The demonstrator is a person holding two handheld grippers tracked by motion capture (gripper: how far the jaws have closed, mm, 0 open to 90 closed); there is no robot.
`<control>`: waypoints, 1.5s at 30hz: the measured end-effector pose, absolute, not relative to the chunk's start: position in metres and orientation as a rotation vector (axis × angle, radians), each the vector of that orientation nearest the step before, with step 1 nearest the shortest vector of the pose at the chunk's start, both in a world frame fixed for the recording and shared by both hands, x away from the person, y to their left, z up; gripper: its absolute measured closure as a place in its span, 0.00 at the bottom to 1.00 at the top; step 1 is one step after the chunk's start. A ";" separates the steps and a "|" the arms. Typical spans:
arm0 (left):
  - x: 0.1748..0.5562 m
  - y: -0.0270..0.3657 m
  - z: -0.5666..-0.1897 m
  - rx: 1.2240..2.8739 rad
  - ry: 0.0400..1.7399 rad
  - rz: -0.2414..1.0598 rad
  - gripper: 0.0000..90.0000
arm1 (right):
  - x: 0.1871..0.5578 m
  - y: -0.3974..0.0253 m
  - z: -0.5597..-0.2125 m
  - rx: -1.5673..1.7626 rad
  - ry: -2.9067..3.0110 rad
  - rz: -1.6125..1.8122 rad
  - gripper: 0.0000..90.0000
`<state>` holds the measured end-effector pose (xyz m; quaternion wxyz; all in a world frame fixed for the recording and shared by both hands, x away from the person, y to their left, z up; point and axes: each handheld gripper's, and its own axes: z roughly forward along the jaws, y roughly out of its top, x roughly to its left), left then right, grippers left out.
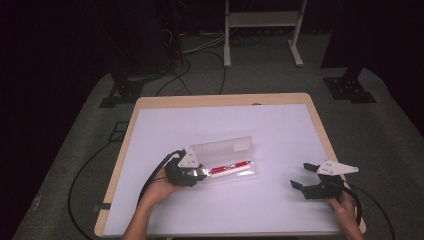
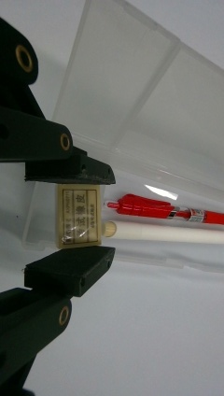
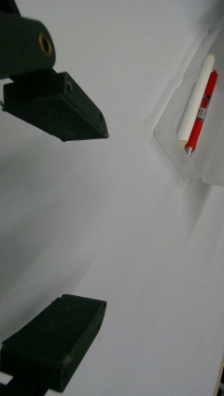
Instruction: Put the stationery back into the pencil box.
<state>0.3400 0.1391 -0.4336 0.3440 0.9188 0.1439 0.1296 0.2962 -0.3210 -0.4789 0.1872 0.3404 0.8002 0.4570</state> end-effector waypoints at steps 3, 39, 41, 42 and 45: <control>0.341 0.138 -0.435 2.390 0.374 0.334 0.65 | 0.296 -0.321 -0.479 0.958 2.252 1.289 0.15; 0.346 0.140 -0.440 2.394 0.396 0.291 0.58 | 0.296 -0.322 -0.479 0.965 2.246 1.290 0.15; 0.345 0.139 -0.439 2.383 0.395 0.284 0.58 | 0.296 -0.322 -0.479 0.965 2.246 1.289 0.15; 0.345 0.139 -0.439 2.377 0.396 0.278 0.57 | 0.296 -0.322 -0.479 0.966 2.245 1.289 0.15; 0.342 0.137 -0.438 2.371 0.391 0.268 0.56 | 0.296 -0.322 -0.479 0.973 2.242 1.291 0.15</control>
